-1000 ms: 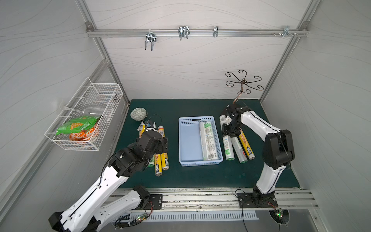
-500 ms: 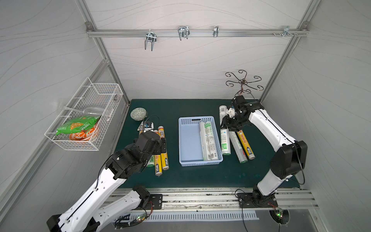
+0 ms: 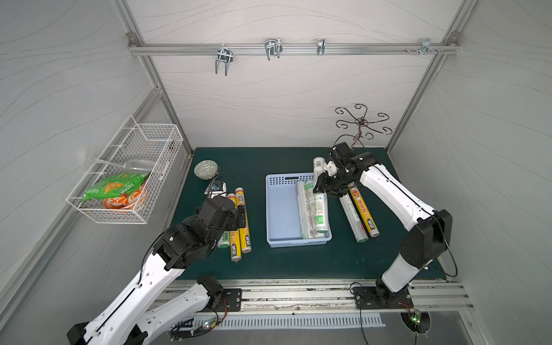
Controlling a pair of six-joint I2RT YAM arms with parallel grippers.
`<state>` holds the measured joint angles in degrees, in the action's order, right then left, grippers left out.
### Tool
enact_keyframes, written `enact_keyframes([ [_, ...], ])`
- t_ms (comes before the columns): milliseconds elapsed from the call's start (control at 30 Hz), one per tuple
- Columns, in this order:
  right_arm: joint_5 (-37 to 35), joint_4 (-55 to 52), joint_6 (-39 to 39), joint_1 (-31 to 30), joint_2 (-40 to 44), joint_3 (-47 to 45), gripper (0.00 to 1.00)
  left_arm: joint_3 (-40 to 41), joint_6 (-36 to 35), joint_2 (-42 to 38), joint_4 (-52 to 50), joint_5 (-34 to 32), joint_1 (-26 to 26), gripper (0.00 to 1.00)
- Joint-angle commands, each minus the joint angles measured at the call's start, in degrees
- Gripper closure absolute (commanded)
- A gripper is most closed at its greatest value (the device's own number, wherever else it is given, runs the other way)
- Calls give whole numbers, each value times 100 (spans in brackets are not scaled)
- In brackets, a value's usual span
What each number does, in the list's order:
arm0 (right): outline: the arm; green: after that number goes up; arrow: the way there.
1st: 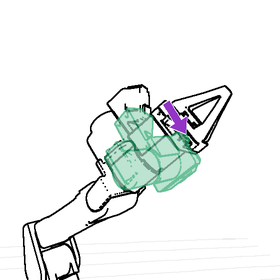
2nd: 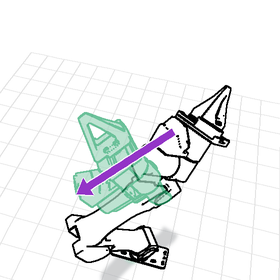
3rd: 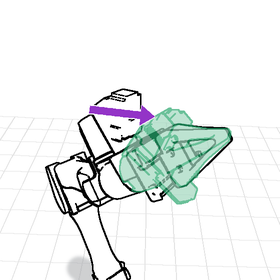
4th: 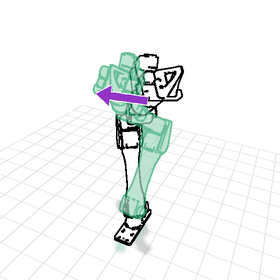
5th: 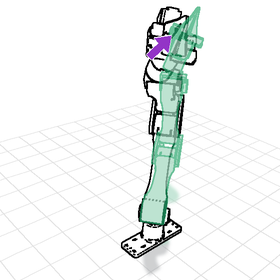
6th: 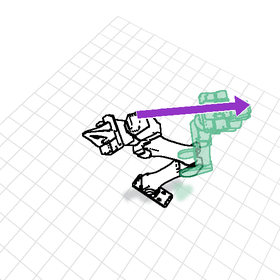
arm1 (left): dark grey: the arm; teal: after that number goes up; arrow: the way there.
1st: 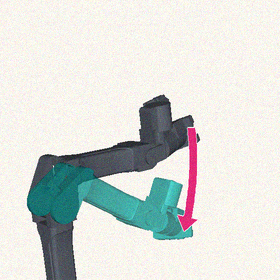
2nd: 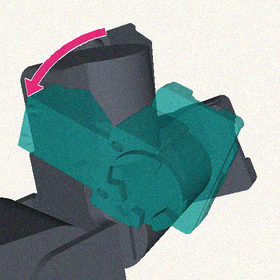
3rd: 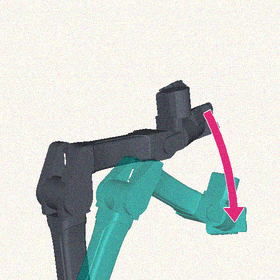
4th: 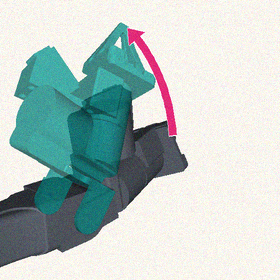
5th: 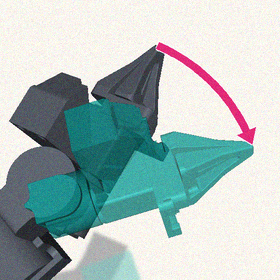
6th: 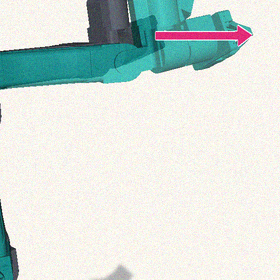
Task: Put the plastic wrap into the basket
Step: Pick up the plastic wrap from the center of the board, then place the plastic wrap in the basket.
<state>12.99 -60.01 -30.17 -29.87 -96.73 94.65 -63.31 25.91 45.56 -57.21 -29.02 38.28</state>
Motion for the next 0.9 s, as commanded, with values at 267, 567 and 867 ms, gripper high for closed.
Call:
enact_keyframes([
  [267, 243, 649, -372, -448, -484, 148, 70, -208, -8, -105, -7, -86, -25, 0],
  [567, 173, 924, -532, -738, -881, 97, 70, -182, 27, -151, -25, -53, -23, 1],
  [867, -29, 1078, -570, -962, -1244, 81, 70, -137, 63, -137, -18, 5, -25, 1],
])
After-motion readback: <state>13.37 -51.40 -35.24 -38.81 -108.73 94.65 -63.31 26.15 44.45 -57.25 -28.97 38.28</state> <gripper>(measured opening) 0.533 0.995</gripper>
